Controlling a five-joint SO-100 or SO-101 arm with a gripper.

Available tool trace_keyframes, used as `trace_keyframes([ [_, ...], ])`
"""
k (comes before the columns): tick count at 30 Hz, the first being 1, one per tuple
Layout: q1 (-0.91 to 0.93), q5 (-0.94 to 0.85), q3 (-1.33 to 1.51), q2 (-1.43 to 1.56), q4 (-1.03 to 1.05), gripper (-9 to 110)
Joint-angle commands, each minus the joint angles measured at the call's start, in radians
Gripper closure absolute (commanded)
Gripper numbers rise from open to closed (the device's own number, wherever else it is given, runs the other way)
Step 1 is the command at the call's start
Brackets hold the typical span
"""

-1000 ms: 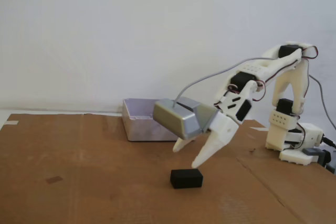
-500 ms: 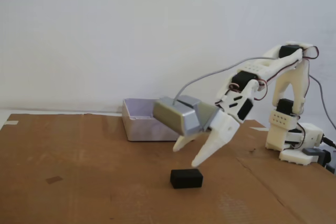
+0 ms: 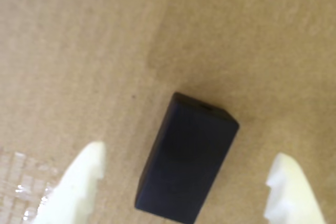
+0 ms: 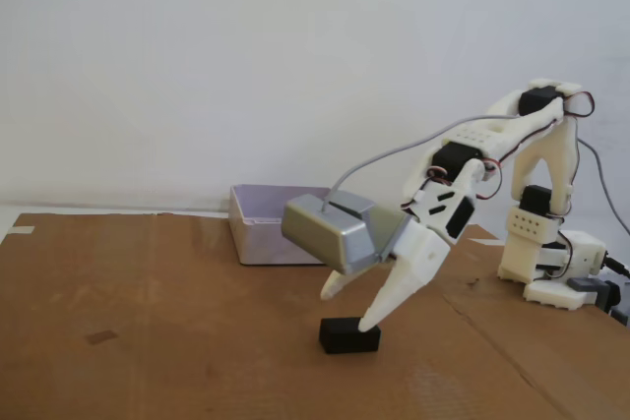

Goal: Grasp a block and put it in the box.

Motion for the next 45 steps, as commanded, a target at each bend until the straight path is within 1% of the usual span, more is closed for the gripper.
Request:
trace_keyframes([
  [1, 0.008, 0.006, -0.106, 0.04, -0.032, 64],
  [14, 0.015, 0.003, -0.015, 0.04, -0.043, 64],
  [28, 0.017, 0.0, -0.026, -0.038, -0.044, 64],
  [38, 0.075, -0.002, -0.018, -0.049, -0.044, 64],
  [45, 0.075, -0.002, -0.014, -0.051, -0.044, 64],
])
